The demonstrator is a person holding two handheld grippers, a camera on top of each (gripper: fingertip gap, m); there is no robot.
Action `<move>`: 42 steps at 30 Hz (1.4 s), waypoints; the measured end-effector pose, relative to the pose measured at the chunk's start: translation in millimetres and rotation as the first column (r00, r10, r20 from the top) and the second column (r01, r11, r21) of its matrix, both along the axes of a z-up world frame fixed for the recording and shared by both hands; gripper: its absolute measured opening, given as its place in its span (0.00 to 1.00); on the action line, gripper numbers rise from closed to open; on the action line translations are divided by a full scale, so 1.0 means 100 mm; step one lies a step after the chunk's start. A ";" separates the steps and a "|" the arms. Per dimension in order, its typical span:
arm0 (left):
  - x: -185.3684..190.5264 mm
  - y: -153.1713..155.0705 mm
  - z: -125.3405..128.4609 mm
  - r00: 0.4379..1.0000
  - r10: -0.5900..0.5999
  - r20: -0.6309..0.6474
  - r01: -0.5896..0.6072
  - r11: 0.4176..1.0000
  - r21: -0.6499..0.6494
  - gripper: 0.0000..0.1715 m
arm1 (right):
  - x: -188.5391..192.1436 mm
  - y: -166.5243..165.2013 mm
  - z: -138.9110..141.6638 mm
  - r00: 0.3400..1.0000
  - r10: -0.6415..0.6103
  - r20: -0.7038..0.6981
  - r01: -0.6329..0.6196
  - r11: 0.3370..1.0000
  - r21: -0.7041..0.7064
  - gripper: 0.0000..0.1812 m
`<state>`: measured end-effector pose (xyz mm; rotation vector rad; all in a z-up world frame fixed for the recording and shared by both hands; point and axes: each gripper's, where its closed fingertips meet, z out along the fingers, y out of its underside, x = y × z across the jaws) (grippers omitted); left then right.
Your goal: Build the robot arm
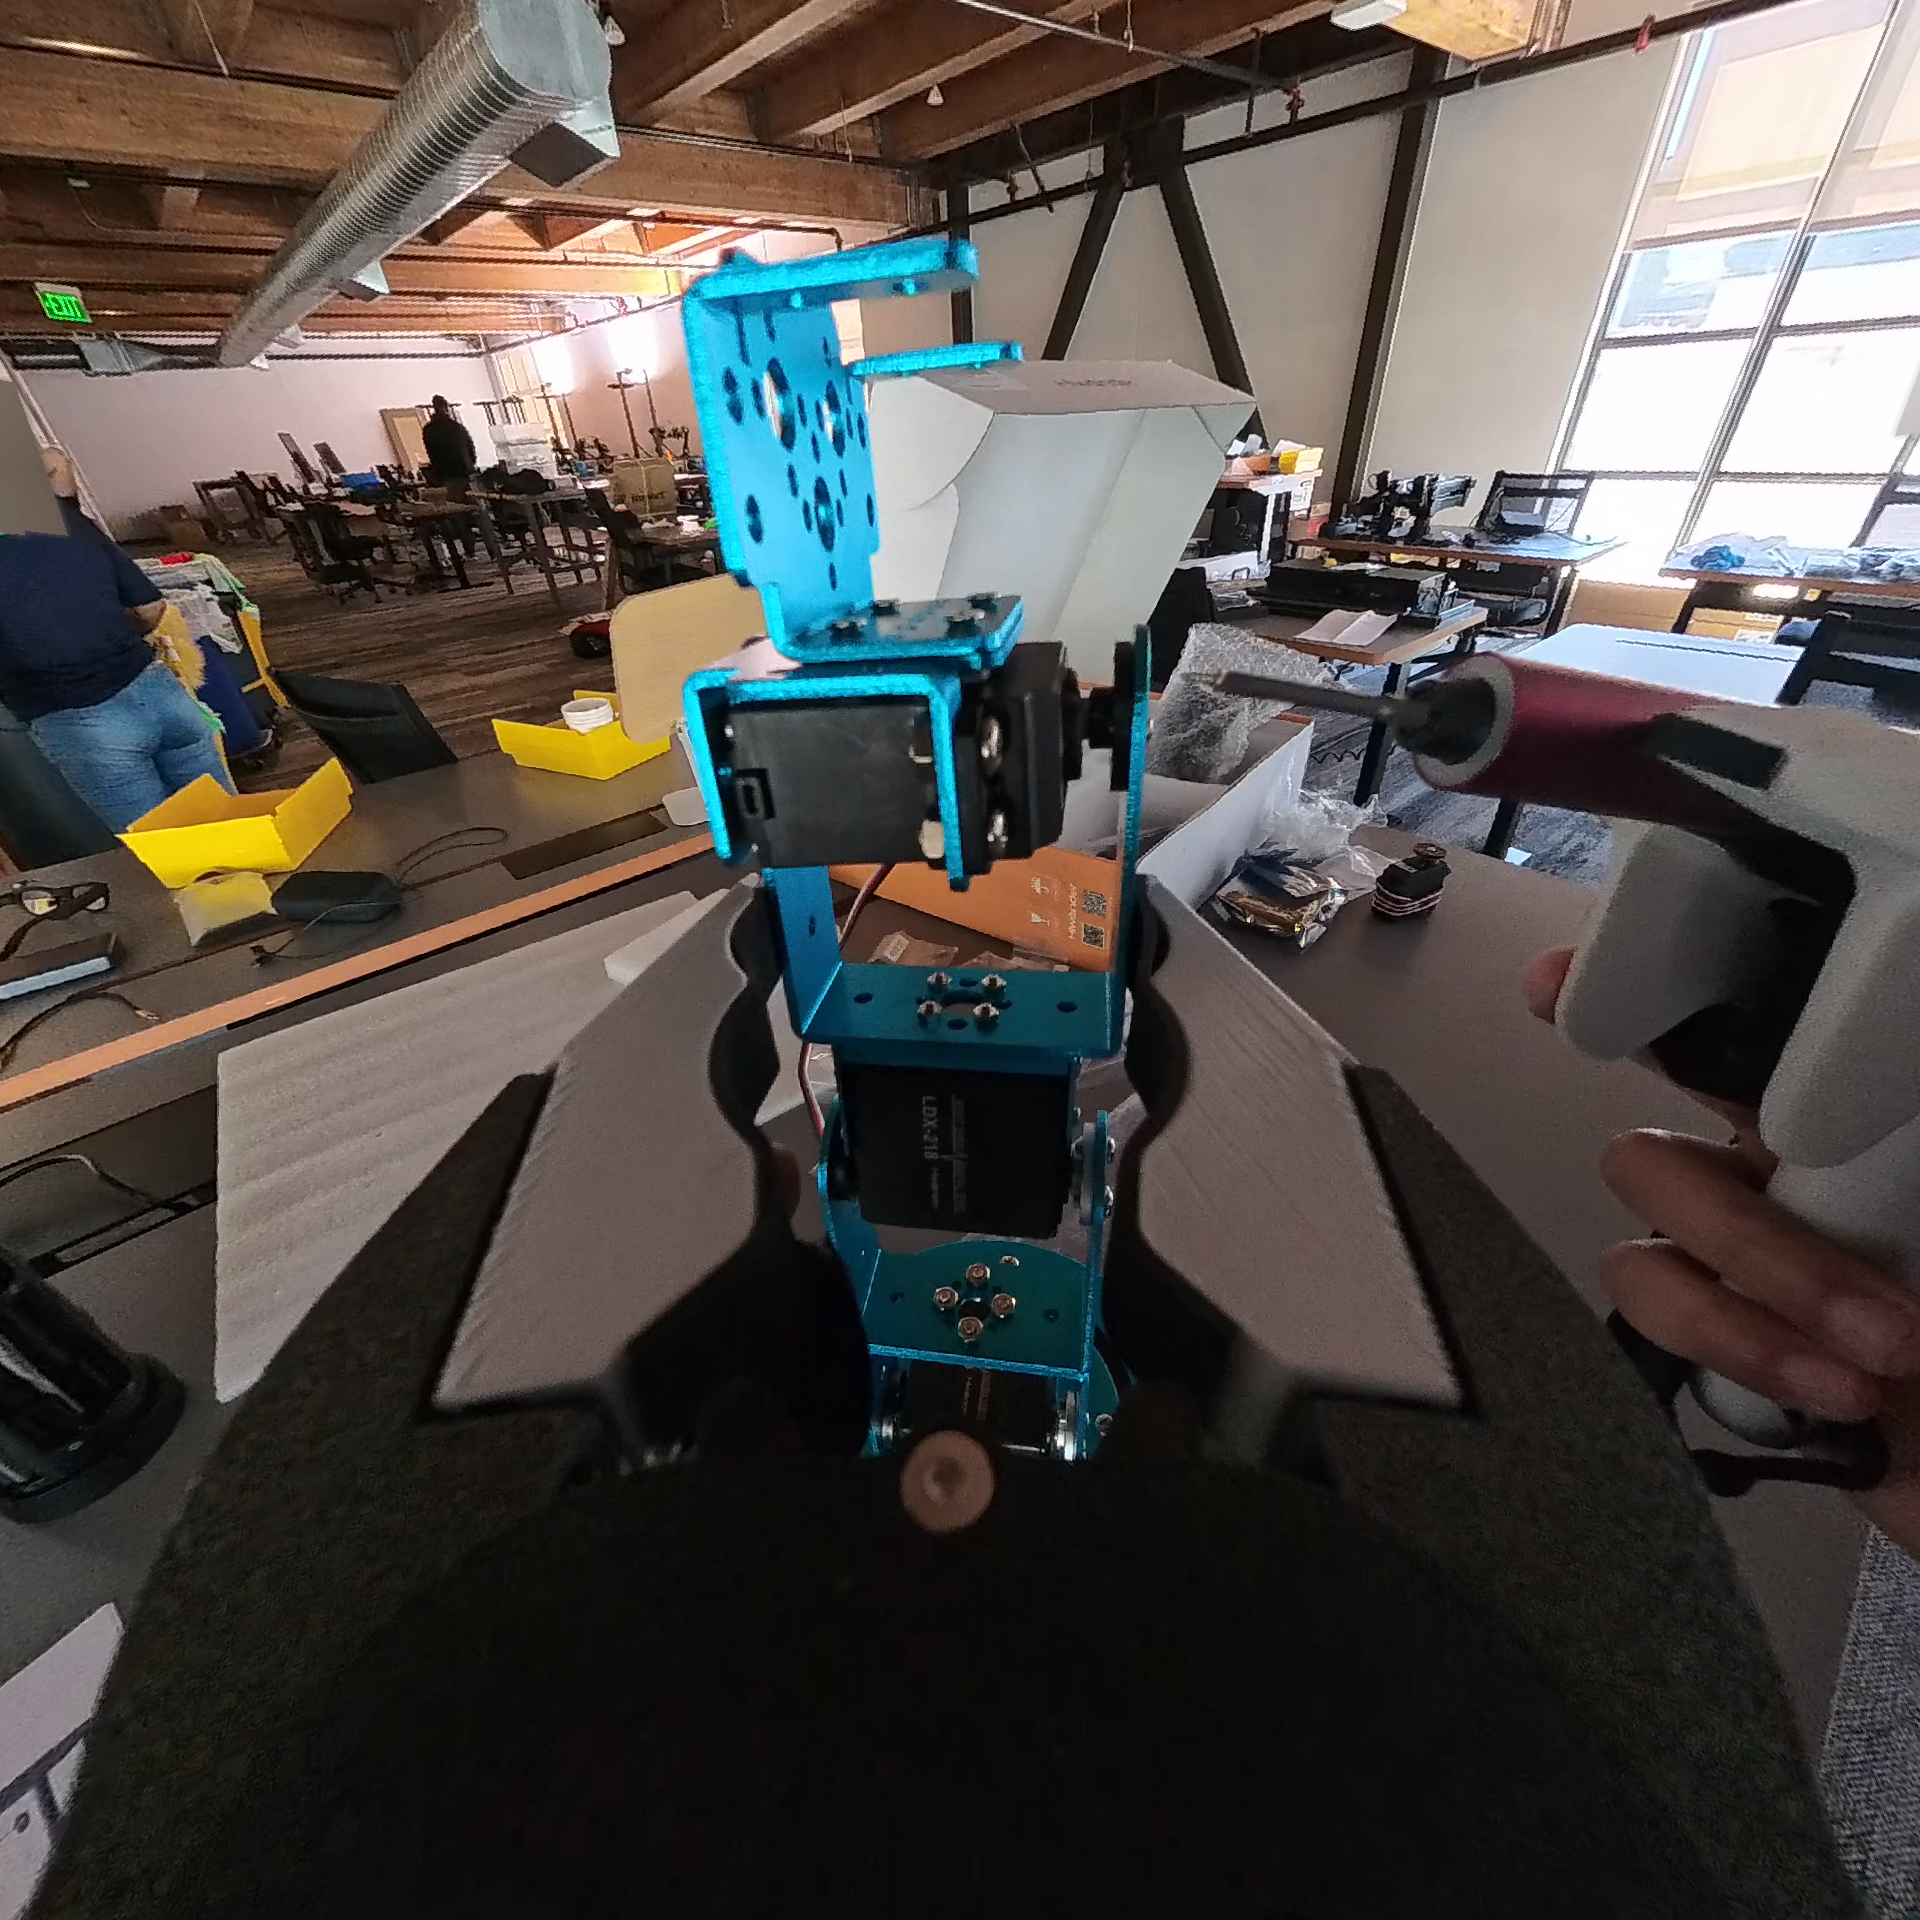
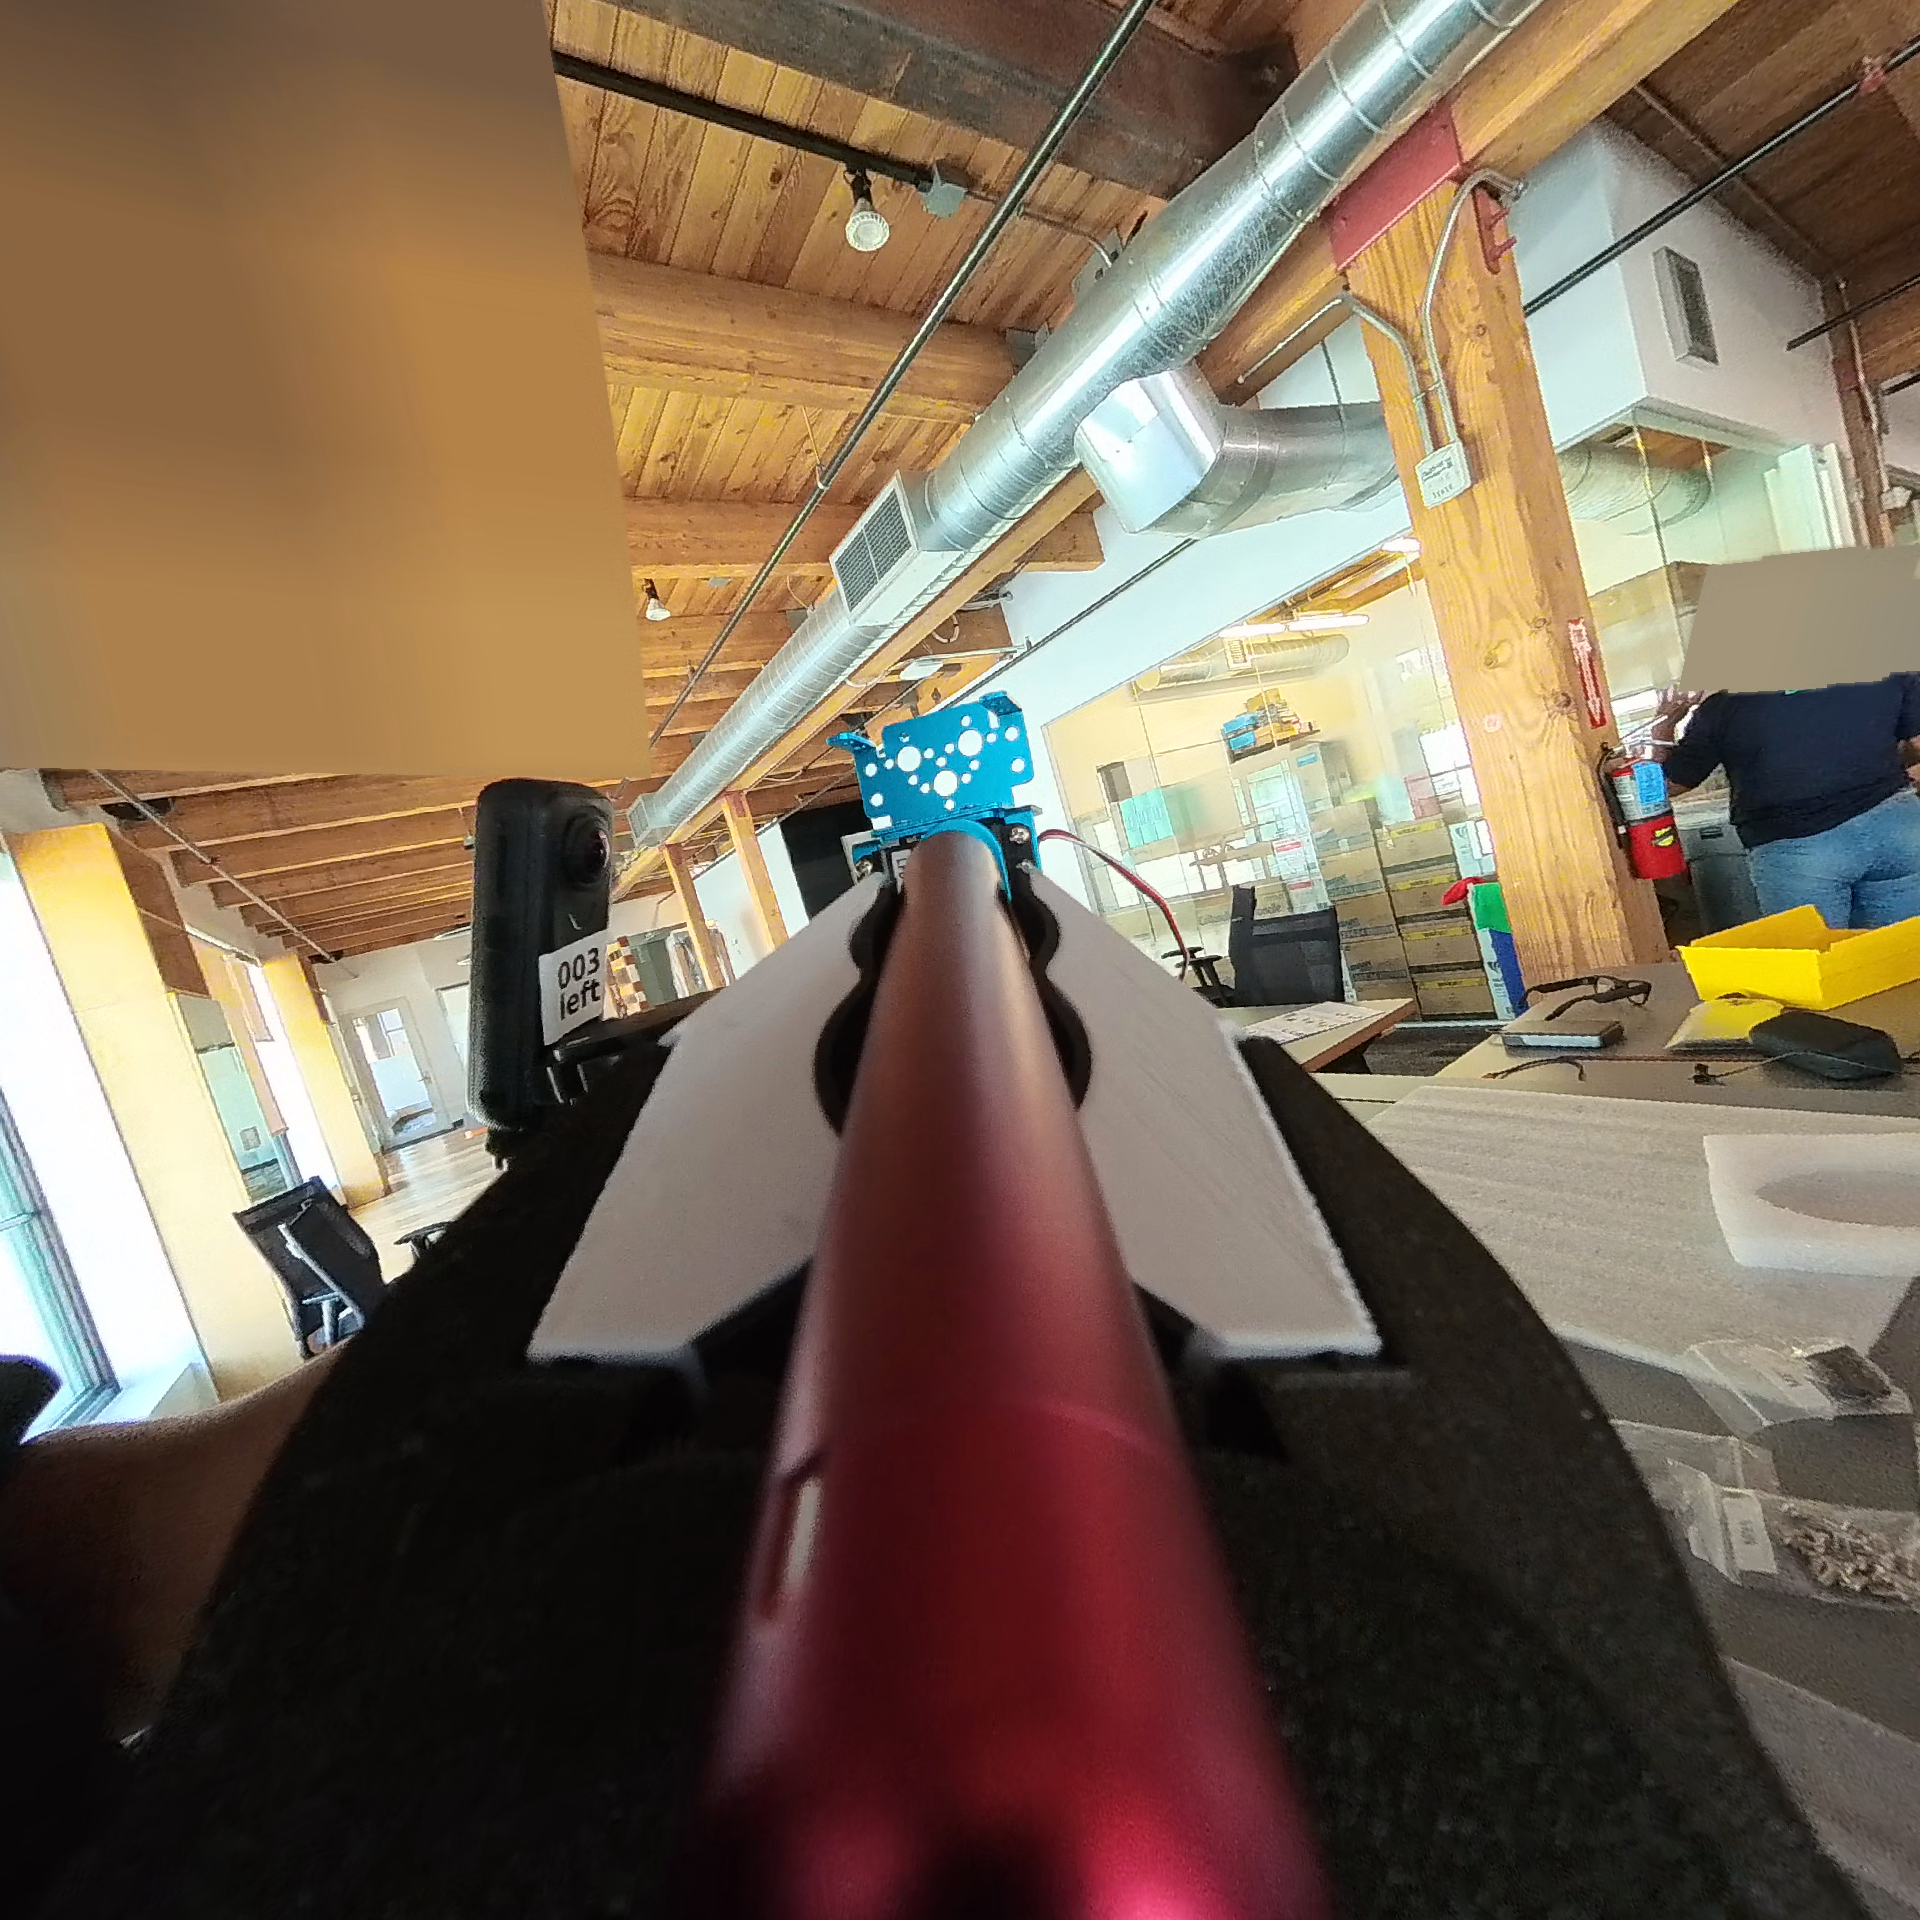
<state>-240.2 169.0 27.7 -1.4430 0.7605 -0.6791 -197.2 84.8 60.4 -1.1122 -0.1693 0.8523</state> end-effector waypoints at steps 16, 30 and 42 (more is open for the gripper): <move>0.00 0.01 -0.01 1.000 0.011 -0.019 -0.011 1.000 -0.002 0.39 | 0.00 0.02 0.04 1.000 0.002 0.023 -0.002 1.000 0.010 0.12; 0.00 0.01 -0.02 1.000 0.012 -0.024 -0.012 1.000 0.003 0.39 | -0.03 0.05 0.02 0.999 0.005 0.035 -0.006 1.000 0.006 0.12; 0.00 0.00 -0.02 0.999 0.017 -0.028 -0.017 1.000 0.012 0.39 | -0.05 0.06 0.04 0.999 -0.002 0.047 0.002 1.000 0.005 0.12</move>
